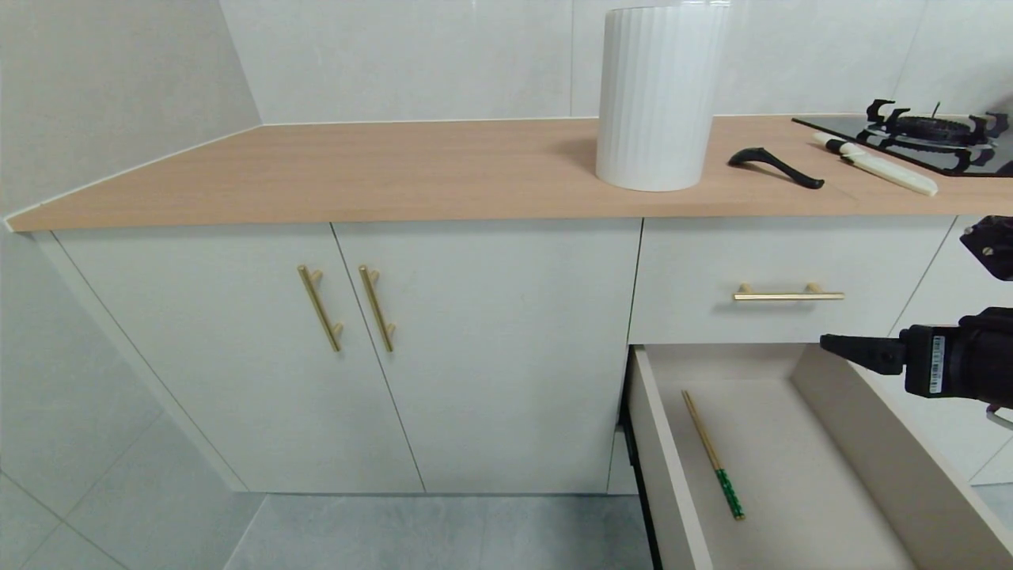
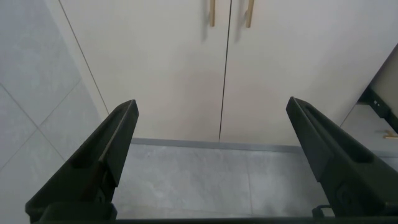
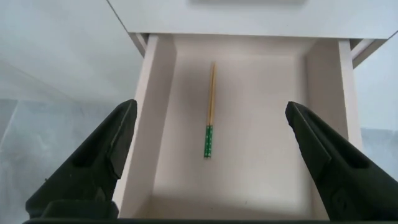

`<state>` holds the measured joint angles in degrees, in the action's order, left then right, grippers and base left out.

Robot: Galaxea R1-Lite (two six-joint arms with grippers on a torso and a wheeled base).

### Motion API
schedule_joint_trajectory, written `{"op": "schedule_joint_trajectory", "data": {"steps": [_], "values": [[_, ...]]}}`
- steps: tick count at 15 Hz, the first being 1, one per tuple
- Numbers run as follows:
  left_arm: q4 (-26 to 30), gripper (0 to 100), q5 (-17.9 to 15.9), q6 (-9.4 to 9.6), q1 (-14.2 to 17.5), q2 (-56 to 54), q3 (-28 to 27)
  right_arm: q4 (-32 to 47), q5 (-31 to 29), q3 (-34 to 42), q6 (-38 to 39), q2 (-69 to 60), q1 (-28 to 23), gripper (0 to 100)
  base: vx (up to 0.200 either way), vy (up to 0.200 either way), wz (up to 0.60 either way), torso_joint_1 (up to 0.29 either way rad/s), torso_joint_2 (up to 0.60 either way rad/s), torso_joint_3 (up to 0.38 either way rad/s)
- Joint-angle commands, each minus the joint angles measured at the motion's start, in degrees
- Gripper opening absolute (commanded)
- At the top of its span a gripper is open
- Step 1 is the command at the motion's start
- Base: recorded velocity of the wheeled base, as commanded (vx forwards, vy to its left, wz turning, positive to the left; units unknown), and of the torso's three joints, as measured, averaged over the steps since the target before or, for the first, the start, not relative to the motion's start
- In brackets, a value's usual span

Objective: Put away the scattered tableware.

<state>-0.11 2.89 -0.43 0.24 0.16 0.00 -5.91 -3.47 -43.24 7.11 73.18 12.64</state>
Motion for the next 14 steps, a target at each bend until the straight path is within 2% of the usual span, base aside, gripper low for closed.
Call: {"op": "schedule_joint_trajectory", "data": {"steps": [1,4,9,11,14], "values": [[-0.07,100,0.01,-0.01,0.02,0.02,0.00,-0.06,-0.04,0.00,0.01,-0.76,0.01,100,0.000,0.000,0.00,0.061,-0.31,-0.251],[-0.07,100,0.01,-0.01,0.02,0.02,0.00,-0.06,-0.04,0.00,0.01,-0.76,0.01,100,0.000,0.000,0.00,0.089,-0.26,-0.273],[-0.07,100,0.01,-0.01,0.02,0.02,0.00,0.29,-0.22,-1.23,-1.92,-3.48,-0.25,100,0.000,0.000,0.00,0.012,-0.12,-0.043],[-0.07,100,0.01,-0.01,0.02,0.02,0.00,4.77,0.13,-7.21,-2.36,-4.01,-2.18,100,0.000,0.000,0.00,0.000,0.00,0.000],[-0.07,100,0.01,-0.01,0.02,0.02,0.00,11.98,6.37,-18.72,-5.88,-3.04,-5.87,100,0.000,0.000,0.00,0.000,0.00,0.000]]}}
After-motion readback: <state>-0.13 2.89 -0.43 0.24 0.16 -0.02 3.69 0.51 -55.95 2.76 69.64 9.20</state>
